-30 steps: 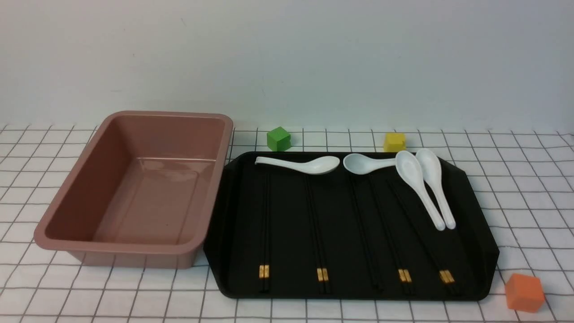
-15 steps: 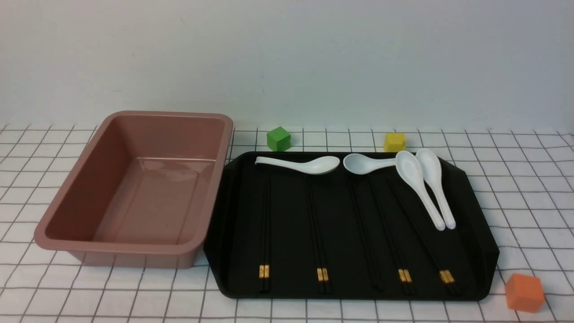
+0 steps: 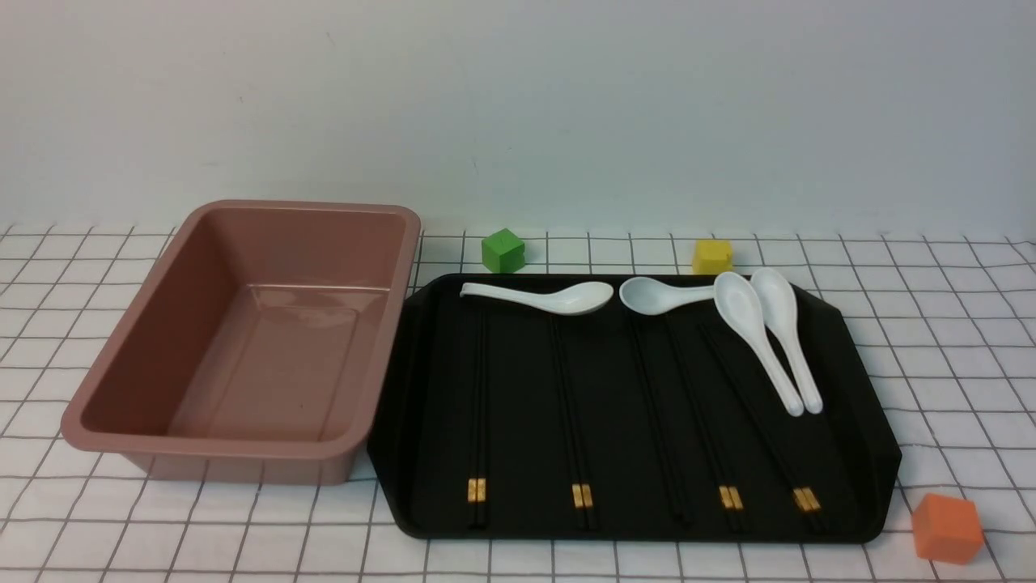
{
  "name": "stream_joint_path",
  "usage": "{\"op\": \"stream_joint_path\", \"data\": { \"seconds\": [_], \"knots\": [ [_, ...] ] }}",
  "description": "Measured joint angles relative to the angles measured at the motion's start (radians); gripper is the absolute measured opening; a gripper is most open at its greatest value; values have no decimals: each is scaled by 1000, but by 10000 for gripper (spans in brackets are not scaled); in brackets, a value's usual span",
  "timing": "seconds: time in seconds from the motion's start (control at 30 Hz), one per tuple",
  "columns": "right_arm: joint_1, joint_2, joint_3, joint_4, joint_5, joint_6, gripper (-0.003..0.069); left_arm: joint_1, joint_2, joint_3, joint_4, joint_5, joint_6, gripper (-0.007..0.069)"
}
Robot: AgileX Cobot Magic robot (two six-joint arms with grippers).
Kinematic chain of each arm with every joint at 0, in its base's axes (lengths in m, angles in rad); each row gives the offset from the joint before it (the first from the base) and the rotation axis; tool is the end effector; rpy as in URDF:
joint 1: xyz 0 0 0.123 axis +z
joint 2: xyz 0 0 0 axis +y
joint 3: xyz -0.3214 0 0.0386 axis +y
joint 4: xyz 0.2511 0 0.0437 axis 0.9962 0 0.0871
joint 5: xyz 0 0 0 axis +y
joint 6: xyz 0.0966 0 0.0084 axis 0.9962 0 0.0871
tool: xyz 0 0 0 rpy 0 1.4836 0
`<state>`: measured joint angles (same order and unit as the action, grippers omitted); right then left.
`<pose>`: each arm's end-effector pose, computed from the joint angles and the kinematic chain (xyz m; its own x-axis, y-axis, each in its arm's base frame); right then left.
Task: On white black tablecloth take chopsticks from black tray and put them in box.
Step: 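Reach over to the black tray and grasp a pair of chopsticks with the left gripper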
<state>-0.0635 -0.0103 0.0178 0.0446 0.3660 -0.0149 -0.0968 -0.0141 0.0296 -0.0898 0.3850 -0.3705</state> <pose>0.0227 0.0001 0.1727 -0.2801 0.0446 -0.9589 0.0557 0.9980 0.0302 0.0216 -0.0054 0.1671 -0.3309 -0.4080 -0.8509 -0.0184 0.9043 -0.4265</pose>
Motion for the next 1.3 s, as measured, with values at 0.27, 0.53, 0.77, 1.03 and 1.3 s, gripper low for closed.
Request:
{"op": "stream_joint_path", "data": {
  "seconds": [0.27,0.53,0.77,1.03,1.3],
  "knots": [
    [0,0,0,0,0,0,240,0,0,0,-658,-9,-404,238],
    [0,0,0,0,0,0,240,0,0,0,-865,-92,-441,238],
    [0,0,0,0,0,0,240,0,0,-32,-902,-124,-343,236],
    [0,0,0,0,0,0,240,0,112,-323,-867,-73,37,28],
    [0,0,0,0,0,0,240,0,710,-654,-456,458,94,-13]
  ]
}}
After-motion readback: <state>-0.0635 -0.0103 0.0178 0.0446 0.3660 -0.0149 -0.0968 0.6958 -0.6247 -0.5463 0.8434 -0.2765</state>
